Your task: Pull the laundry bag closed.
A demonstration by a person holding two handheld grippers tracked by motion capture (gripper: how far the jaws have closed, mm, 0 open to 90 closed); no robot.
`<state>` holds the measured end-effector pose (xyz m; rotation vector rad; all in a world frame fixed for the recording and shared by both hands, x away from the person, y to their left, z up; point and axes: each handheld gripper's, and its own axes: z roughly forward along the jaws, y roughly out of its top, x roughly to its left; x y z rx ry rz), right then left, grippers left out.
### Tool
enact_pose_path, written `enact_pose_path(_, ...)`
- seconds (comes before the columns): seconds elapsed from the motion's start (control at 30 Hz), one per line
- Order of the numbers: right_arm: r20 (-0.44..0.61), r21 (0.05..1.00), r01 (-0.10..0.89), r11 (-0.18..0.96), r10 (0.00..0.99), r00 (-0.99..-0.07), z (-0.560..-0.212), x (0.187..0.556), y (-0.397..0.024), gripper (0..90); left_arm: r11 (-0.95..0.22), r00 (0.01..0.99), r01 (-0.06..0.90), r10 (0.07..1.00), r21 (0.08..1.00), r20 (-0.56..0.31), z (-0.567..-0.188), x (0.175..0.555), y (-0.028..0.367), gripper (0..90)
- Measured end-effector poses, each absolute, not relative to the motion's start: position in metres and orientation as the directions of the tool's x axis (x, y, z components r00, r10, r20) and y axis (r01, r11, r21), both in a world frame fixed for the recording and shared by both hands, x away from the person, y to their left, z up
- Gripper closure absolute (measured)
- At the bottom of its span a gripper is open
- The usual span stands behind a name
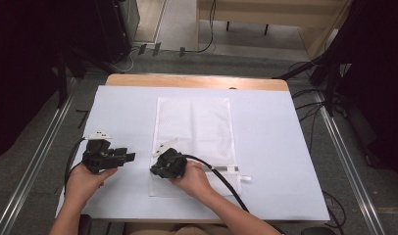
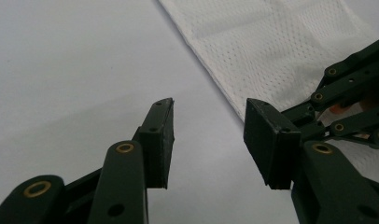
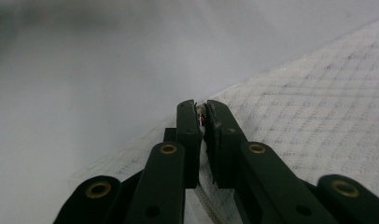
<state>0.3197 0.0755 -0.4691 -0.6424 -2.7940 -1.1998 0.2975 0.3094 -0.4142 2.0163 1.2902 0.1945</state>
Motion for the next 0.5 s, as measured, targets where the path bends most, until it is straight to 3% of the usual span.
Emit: enact_pose_path(0.5,0.245,0.685,0.422,0.594,0.357,-0.901,-0.459,0.335,0.065,88.3,-0.269,0.526,0.721,0.812,0.639,-0.251,-0.417,0.298,0.304,53.6)
